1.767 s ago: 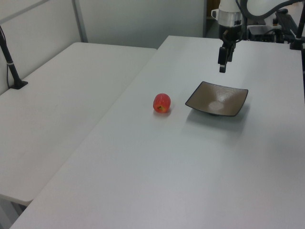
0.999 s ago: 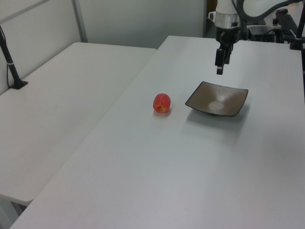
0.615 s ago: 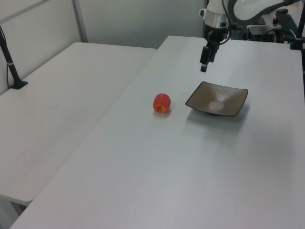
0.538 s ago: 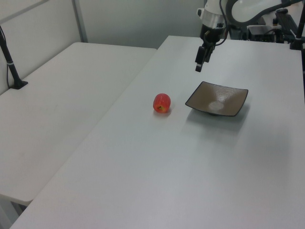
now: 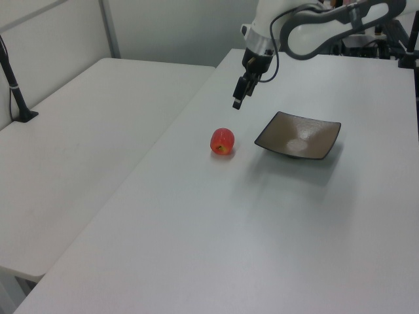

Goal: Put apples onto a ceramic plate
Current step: 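Move the open gripper over the red apple and lower onto it, then close the gripper around the red apple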

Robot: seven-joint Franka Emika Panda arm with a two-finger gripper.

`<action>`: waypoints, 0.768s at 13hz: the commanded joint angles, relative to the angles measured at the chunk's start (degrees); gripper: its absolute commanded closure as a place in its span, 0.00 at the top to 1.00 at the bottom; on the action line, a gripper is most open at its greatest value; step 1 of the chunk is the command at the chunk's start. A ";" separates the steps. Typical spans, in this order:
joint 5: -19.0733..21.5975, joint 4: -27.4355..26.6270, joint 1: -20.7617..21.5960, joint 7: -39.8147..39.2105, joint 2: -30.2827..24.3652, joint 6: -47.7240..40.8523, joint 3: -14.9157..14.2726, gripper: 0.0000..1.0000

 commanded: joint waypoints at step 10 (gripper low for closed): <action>-12.82 9.13 3.83 3.74 15.10 6.90 0.62 1.00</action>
